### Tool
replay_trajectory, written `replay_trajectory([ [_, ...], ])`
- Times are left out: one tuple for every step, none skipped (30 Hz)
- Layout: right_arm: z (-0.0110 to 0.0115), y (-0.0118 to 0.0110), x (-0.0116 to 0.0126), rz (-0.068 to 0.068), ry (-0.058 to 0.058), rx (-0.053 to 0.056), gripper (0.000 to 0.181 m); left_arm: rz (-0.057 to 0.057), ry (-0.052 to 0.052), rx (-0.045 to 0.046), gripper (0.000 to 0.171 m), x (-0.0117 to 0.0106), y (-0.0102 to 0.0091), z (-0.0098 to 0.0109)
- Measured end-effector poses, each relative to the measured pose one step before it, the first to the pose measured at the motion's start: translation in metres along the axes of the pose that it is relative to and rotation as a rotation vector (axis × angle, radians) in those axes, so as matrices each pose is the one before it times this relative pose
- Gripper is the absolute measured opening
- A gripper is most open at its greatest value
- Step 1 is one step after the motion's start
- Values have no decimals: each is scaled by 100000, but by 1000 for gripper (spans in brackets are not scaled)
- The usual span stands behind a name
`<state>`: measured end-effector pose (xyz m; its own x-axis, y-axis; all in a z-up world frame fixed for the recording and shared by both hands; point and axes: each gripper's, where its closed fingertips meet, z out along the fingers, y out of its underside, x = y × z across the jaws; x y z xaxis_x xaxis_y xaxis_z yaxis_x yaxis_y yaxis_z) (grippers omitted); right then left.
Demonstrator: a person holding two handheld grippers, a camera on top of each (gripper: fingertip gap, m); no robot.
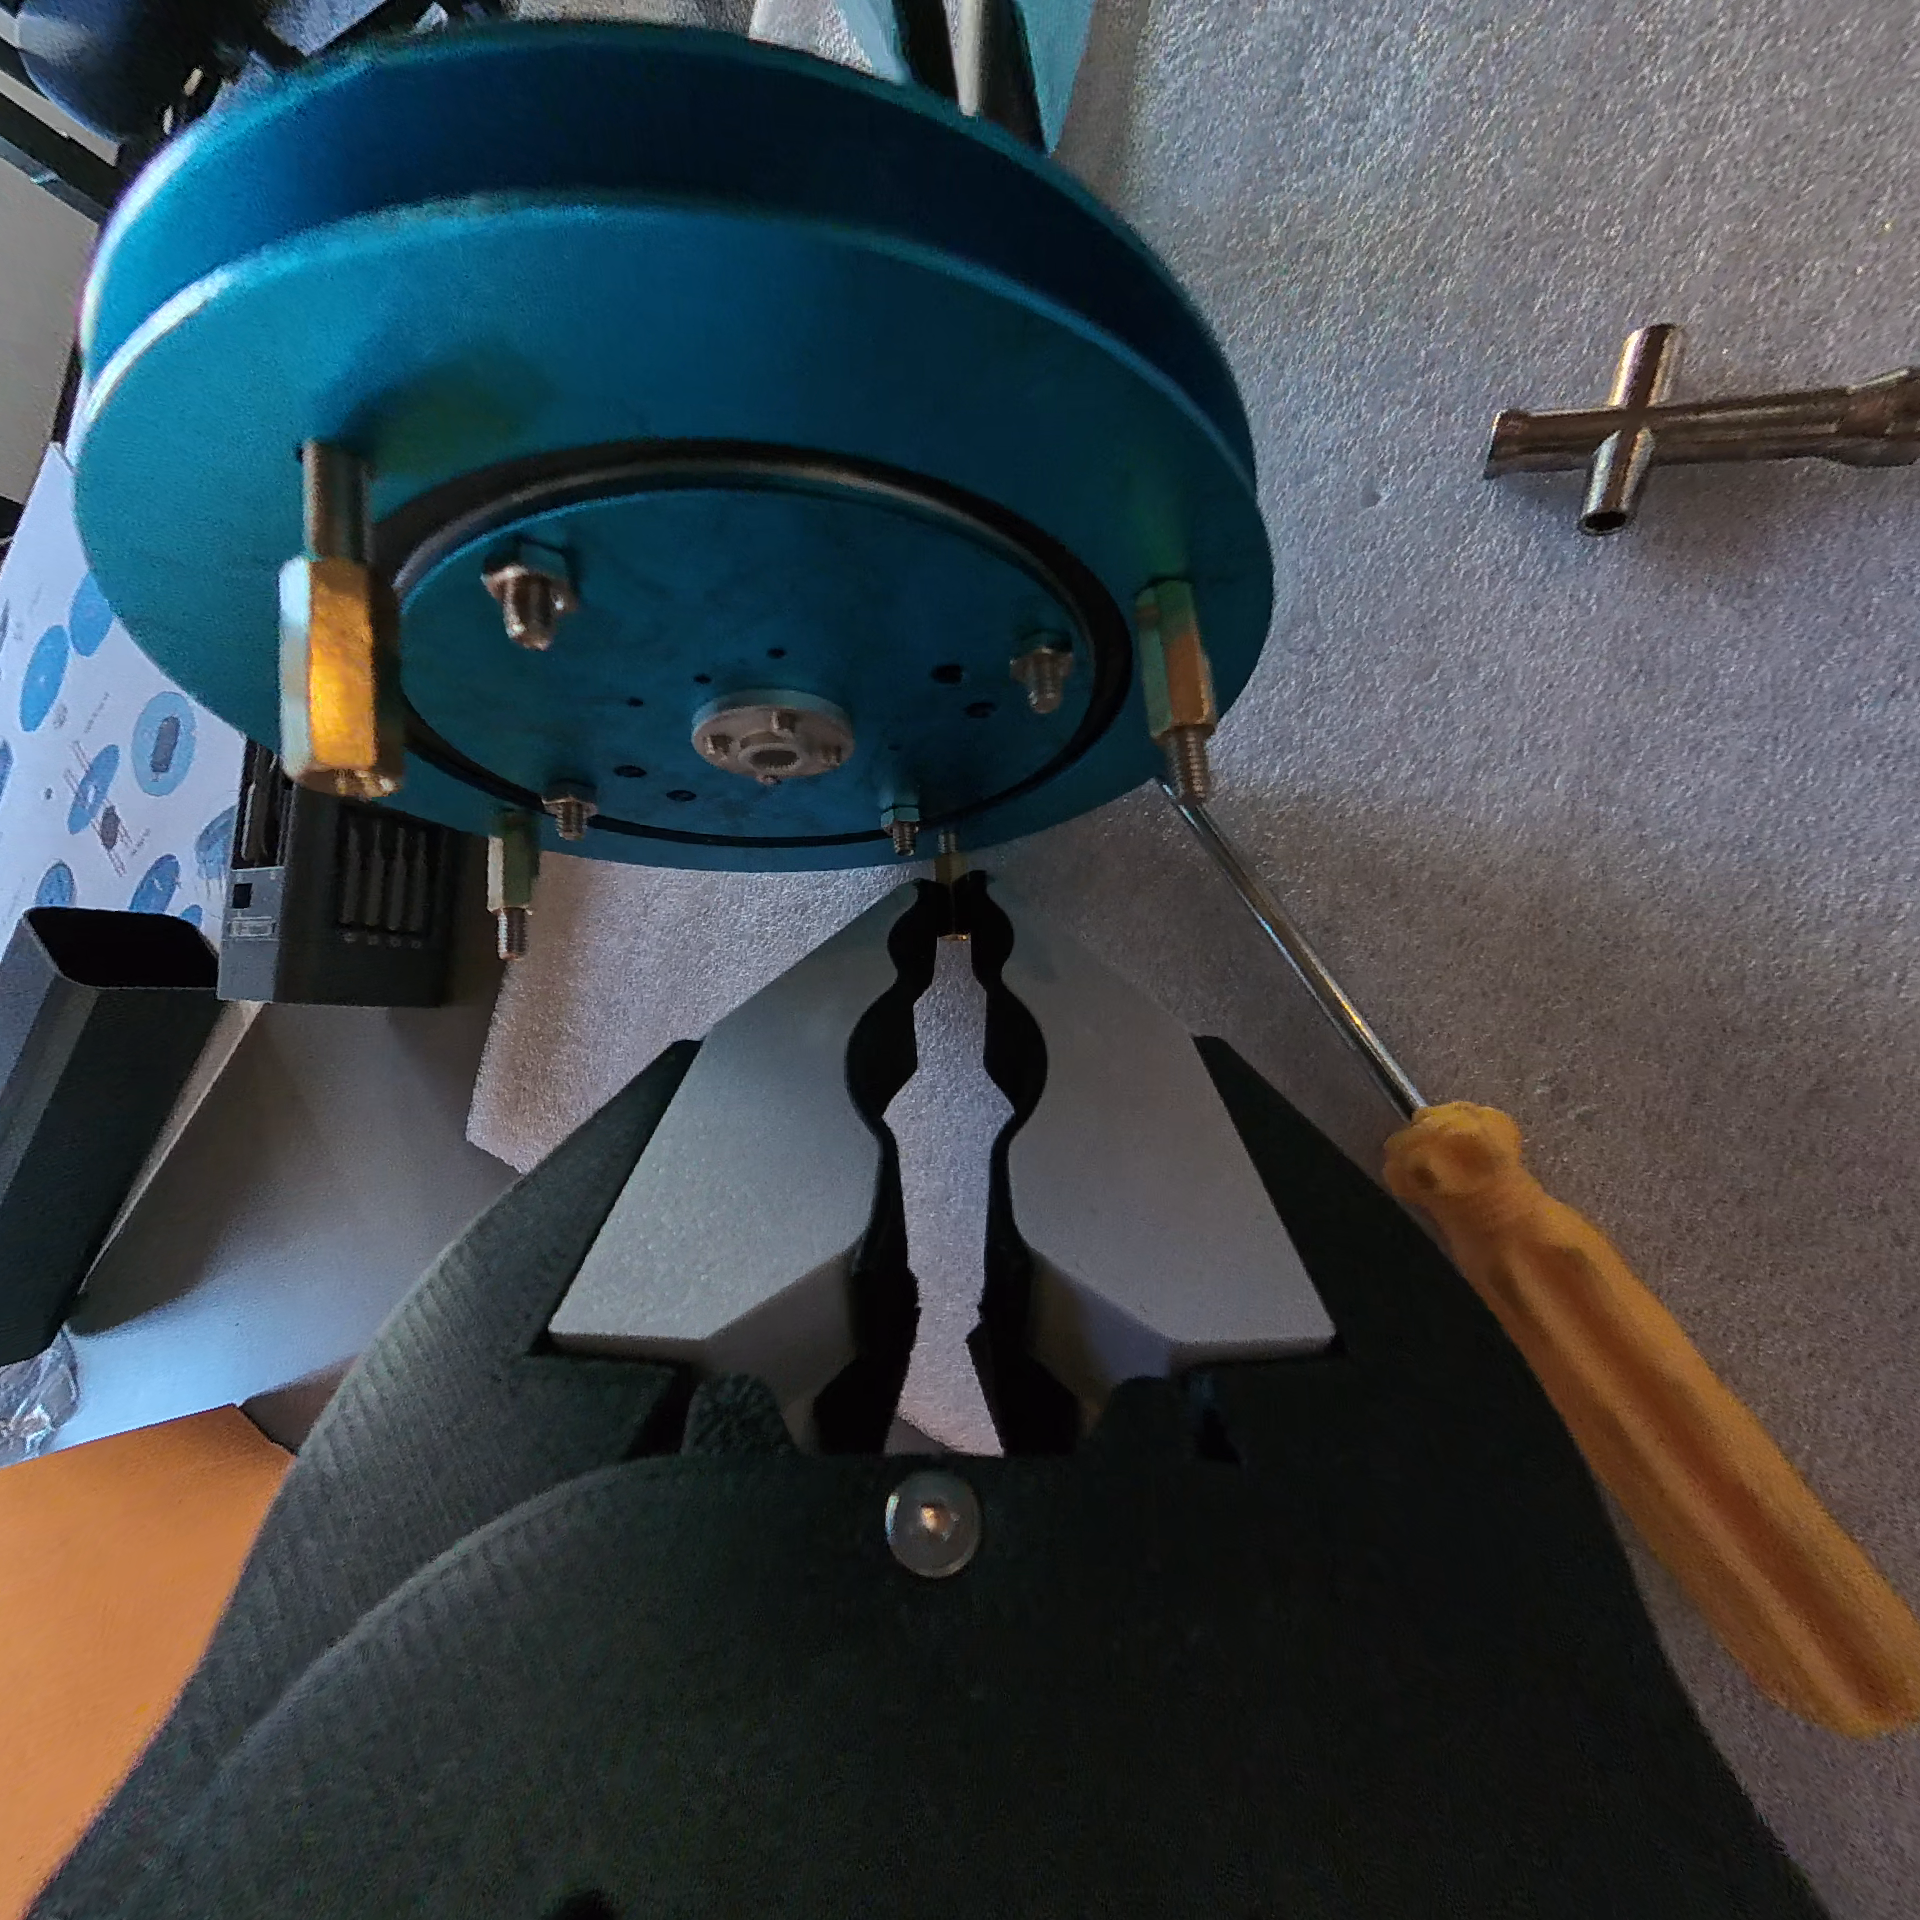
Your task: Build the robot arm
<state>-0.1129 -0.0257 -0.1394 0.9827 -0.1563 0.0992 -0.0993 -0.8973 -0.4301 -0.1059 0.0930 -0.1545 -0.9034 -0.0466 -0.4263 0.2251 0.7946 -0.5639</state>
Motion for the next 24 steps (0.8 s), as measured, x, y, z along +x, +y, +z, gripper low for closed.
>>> replay_trajectory([
  [-19, -43, 35, 267, -576, 516, 13, -169, -151, -16, 4, 4, 6, 2],
  [27, -21, 50, 348, -588, 425, 13, -54, -108, -79, 4, -1, -7, 3],
  [78, 26, 31, 219, -629, 59, 14, 72, -79, -139, 4, 7, 5, 2],
  [58, 10, 24, -96, -483, 18, 14, 129, -38, -152, 4, -4, -5, 4],
  [-3, 14, 37, -471, -324, -135, 14, 77, 3, -138, 4, -8, -10, 1],
  [-61, -48, 14, -266, -491, -16, 13, -16, 22, -117, 4, 5, 0, 4],
  [-62, -60, 92, 150, -68, -59, 13, -56, 15, -58, 4, 7, -8, 8],
  [-69, -75, 64, -292, -212, 47, 13, 4, -29, -6, 4, -4, 1, 0],
  [-85, -98, 2, -958, -516, 262, 14, 34, -75, 29, 4, 0, -1, 5],
  [-47, -89, -68, -1238, -992, 336, 18, 11, -51, 62, 4, 5, 3, 2],
  [3, -57, -186, -1129, -1716, -21, 22, -96, 10, 53, 4, -1, -5, 7],
  [97, -76, -311, -1023, -2118, -122, 25, -153, 20, 38, 4, 4, -3, 6],
  [206, -16, -447, -1627, -2343, -611, 25, -34, -35, 45, 4, -2, -6, 3],
  [204, -2, 142, -2189, 1971, -939, 25, 56, -84, 22, 4, -3, 8, -1],
  [63, 9, 404, -2504, 3344, -664, 23, 19, -91, 14, 4, 9, -9, 7],
  [57, 115, 197, -1210, 1548, -1207, 23, 20, -81, 26, 4, 0, 8, -1],
  [20, 11, 71, -205, 75, -339, 23, 39, -58, 36, 4, 2, -2, 6],
  [-11, -41, 2, 283, -653, 64, 23, -4, -19, 51, 4, 7, -9, 0],
  [8, 16, 7, 373, -687, -30, 23, -24, 24, 26, 4, -4, -1, 6],
  [-12, 8, 22, 396, -587, -38, 23, 1, 38, -7, 4, 5, 1, 0],
  [-32, -11, -20, 227, -620, -98, 22, 59, 12, -16, 4, -3, 2, -1],
  [-50, -30, 36, -212, -98, -84, 22, 76, -8, -28, 4, 3, -6, 0],
  [-76, -74, 97, -472, 398, 107, 22, 22, -8, -21, 4, -3, 3, -1],
  [-100, -157, 69, -427, 177, 598, 22, -11, -11, 5, 4, -1, -1, 0],
])
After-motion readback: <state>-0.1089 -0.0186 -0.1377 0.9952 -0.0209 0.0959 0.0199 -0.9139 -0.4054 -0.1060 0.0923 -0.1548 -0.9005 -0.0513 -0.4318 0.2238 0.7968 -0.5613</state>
